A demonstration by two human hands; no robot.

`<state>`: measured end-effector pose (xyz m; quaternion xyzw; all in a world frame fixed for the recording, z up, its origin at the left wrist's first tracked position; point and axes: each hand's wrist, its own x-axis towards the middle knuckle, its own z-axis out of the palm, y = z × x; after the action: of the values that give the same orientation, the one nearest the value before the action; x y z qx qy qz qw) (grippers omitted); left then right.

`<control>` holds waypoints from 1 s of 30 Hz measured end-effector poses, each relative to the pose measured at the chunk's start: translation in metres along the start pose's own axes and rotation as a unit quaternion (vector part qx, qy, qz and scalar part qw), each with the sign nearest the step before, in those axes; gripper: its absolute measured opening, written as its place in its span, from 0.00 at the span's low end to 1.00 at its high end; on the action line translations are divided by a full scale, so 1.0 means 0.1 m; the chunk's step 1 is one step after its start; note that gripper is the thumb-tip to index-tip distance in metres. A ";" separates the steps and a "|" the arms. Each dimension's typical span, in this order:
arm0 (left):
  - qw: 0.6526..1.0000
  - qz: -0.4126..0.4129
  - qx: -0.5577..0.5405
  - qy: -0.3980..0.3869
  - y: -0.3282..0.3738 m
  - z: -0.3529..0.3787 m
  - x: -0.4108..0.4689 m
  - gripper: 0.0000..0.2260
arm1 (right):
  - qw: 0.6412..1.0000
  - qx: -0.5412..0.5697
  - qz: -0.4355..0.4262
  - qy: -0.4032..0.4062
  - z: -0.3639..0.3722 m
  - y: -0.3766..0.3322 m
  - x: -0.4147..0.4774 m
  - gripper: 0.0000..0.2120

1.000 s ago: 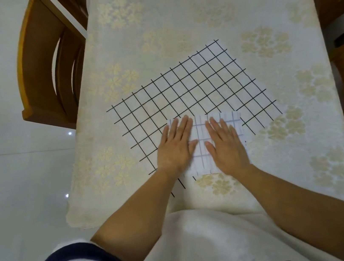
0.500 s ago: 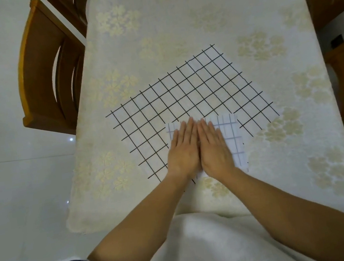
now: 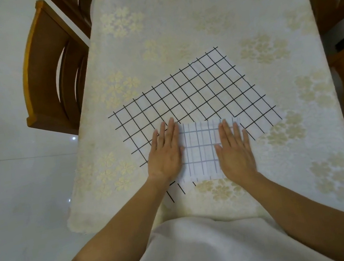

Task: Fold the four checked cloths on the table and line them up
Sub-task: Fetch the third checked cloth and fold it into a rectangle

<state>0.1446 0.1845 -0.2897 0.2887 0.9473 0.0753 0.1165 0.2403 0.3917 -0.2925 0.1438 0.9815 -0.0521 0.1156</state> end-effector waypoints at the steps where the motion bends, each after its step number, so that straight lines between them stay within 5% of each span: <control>1: 1.000 0.011 0.000 0.017 0.09 -0.01 0.03 0.28 | 1.000 0.010 -0.018 0.007 -0.04 -0.14 0.05 0.29; 6: 0.998 0.038 -0.029 -0.039 0.42 0.07 0.14 0.29 | 0.997 0.057 -0.039 -0.034 -0.04 -0.62 0.25 0.31; 17: 0.998 0.003 0.006 -0.067 -0.06 0.03 0.10 0.32 | 0.999 0.012 0.001 -0.053 0.01 0.30 0.14 0.32; 22: 0.997 -0.005 0.013 -0.069 -0.11 -0.03 0.10 0.39 | 0.997 0.069 0.021 0.026 -0.13 0.35 0.28 0.37; 25: 0.995 0.049 -0.055 -0.060 0.09 -0.14 0.12 0.40 | 0.991 0.117 0.055 0.037 -0.32 0.32 0.51 0.34; 30: 0.984 0.081 -0.076 -0.142 0.46 -0.12 0.27 0.52 | 0.992 0.064 0.074 -0.075 -0.58 0.37 0.85 0.22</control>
<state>0.1440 0.2362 -0.2731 0.3629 0.8860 0.1146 0.2650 0.1593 0.4579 -0.2598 0.2186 0.9513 -0.1164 0.1835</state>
